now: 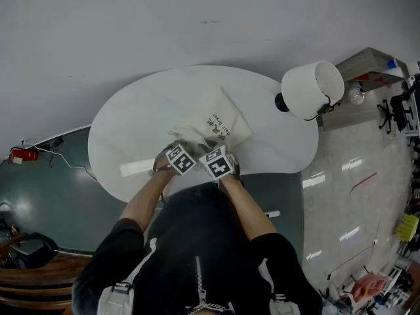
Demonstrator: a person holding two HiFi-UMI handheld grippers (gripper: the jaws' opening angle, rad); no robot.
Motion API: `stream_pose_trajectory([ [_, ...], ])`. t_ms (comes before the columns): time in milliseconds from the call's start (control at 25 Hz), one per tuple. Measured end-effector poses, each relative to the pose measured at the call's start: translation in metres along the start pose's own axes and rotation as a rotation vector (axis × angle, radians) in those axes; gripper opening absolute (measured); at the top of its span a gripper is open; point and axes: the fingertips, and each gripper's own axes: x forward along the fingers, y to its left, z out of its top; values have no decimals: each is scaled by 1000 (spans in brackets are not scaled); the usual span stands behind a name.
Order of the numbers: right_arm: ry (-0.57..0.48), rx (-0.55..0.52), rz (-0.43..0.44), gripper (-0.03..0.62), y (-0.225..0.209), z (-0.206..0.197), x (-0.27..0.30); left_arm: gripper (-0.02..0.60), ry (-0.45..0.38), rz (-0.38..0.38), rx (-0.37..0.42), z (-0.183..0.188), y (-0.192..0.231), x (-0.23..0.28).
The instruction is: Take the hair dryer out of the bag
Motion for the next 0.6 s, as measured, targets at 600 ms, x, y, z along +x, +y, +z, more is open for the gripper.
stream_pose_trajectory([
  [600, 25, -34, 5, 72, -3, -6, 0, 179, -21, -31, 8, -11, -16, -15],
])
